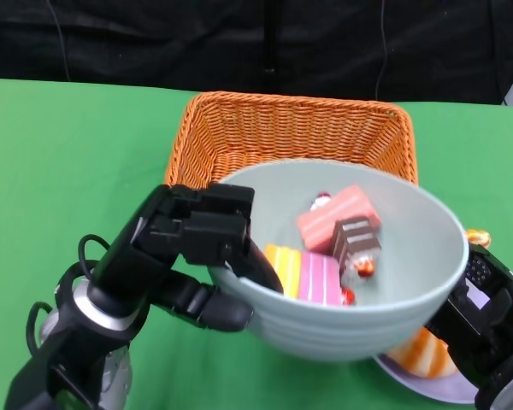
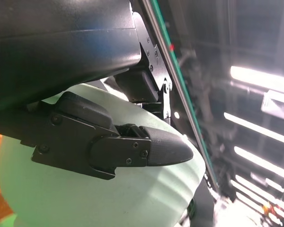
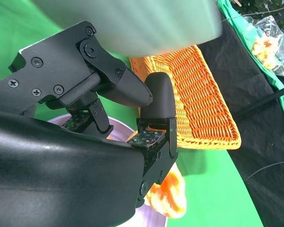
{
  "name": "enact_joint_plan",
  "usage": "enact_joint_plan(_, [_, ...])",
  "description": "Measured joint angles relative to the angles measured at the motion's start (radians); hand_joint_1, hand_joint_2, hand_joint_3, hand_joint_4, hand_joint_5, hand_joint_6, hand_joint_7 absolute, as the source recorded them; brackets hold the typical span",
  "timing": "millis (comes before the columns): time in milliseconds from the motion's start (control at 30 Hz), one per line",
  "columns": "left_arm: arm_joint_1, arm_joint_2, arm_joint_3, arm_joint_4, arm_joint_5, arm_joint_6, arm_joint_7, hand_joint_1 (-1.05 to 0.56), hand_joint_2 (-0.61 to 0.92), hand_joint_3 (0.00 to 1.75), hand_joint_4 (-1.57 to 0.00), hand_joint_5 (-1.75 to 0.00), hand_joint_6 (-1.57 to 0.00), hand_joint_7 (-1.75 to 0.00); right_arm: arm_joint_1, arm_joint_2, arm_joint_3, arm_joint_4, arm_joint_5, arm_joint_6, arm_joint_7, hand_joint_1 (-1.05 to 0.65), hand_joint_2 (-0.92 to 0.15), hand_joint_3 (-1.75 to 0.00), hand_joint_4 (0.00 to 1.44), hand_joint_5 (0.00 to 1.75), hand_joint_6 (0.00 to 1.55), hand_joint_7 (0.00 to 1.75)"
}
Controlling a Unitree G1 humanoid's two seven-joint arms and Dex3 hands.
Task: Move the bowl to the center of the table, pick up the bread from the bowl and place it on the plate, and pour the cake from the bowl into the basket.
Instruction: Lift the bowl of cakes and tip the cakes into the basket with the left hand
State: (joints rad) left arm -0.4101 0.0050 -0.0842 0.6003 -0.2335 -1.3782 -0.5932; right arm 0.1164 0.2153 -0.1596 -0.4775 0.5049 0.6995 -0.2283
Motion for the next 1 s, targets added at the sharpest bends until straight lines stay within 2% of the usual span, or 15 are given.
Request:
enact_joint_plan(133, [0.021,-0.023,0.018,-0.022,0.080,0.050,0.061,-0.73,0.92,0.50,-1.03,-1.61,-1.03,-1.12,-0.001,0.000,0.000,0.000,-0.001,0.000,-0.001,-0.09,-0.69,-1.14,0.82,1.75,0.59,1.74])
enact_joint_plan(500, [0.022,-0.034,0.014,-0.028,0.111,0.067,0.146,-0.67,0.92,0.48,-1.02,-1.64,-1.02,-1.10,-0.006,0.000,-0.003,0.000,-0.001,0.000,-0.004,-0.09,-0.71,-1.12,0.83,1.75,0.59,1.75])
enact_joint_plan(533, [0.020,-0.043,0.014,-0.021,0.117,0.065,0.155,-0.77,0.92,0.49,-1.00,-1.62,-1.01,-1.10,-0.007,0.000,-0.005,0.002,0.000,0.000,-0.004,-0.08,-0.71,-1.12,0.83,1.75,0.60,1.74])
enact_joint_plan(600, [0.015,-0.072,0.033,0.010,0.139,0.061,0.191,-0.83,0.92,0.53,-1.00,-1.59,-1.00,-1.11,-0.014,0.001,-0.012,0.013,0.000,-0.001,-0.004,-0.08,-0.72,-1.12,0.83,1.75,0.60,1.74])
enact_joint_plan(767, [0.002,-0.143,0.069,0.046,0.212,0.065,0.278,-0.87,0.92,0.59,-1.04,-1.59,-1.01,-1.13,-0.032,0.002,-0.039,0.030,0.007,-0.003,-0.005,-0.08,-0.74,-1.10,0.84,1.75,0.61,1.72])
enact_joint_plan(900, [0.001,-0.176,0.124,0.048,0.318,0.072,0.364,-0.80,0.92,0.58,-0.98,-1.73,-0.97,-1.18,-0.040,0.003,-0.059,0.041,0.020,-0.003,-0.008,-0.09,-0.76,-1.04,0.85,1.75,0.63,1.71])
enact_joint_plan(1000, [-0.004,-0.183,0.135,0.062,0.346,0.073,0.410,-0.73,0.92,0.45,-0.94,-1.74,-0.95,-1.16,-0.049,0.002,-0.070,0.053,0.022,-0.003,-0.014,-0.09,-0.76,-1.02,0.85,1.75,0.64,1.70])
